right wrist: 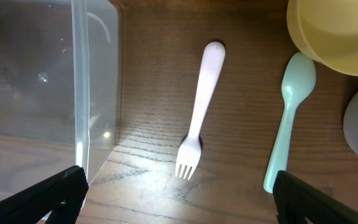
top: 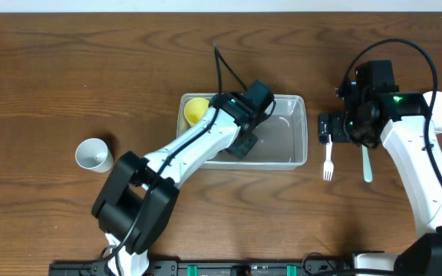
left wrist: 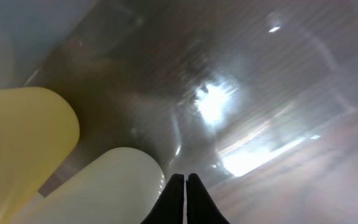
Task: Pack container
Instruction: 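Lower the white cup into the container beside the yellow cup, release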
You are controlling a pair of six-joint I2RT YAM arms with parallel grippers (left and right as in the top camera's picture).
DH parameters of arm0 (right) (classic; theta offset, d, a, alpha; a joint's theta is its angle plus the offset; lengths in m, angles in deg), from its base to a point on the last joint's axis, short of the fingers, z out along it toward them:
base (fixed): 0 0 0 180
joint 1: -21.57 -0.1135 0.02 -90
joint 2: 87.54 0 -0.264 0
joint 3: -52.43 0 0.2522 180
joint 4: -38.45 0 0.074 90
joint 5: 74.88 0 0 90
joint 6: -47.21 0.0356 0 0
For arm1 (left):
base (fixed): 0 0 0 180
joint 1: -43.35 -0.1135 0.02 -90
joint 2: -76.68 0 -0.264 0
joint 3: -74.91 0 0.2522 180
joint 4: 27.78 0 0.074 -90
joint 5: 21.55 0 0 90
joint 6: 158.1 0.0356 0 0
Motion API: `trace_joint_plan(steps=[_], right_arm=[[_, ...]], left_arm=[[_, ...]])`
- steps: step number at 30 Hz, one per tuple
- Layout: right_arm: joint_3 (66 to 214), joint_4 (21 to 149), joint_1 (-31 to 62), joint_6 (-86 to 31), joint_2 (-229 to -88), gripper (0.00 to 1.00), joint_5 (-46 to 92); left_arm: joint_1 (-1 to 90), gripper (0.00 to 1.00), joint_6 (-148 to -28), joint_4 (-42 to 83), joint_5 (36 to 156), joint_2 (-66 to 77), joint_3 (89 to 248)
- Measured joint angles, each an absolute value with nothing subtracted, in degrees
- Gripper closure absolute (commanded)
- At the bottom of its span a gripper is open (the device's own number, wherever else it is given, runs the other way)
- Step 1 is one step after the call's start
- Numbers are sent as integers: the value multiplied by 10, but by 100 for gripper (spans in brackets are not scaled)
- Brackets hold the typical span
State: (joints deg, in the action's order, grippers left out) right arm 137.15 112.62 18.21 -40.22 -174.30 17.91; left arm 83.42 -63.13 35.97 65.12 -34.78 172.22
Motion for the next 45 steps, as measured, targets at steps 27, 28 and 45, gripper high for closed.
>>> trace_joint_plan(steps=[27, 28, 45], right_arm=[[1372, 1126, 182, -402, -1743, 3, 179], [1372, 1126, 182, -402, -1743, 3, 179], [1372, 1126, 182, -402, -1743, 3, 179]], left_arm=[[825, 94, -631, 394, 607, -352, 1722], [825, 94, -631, 393, 607, -352, 1722], [820, 89, -644, 406, 607, -188, 1754]])
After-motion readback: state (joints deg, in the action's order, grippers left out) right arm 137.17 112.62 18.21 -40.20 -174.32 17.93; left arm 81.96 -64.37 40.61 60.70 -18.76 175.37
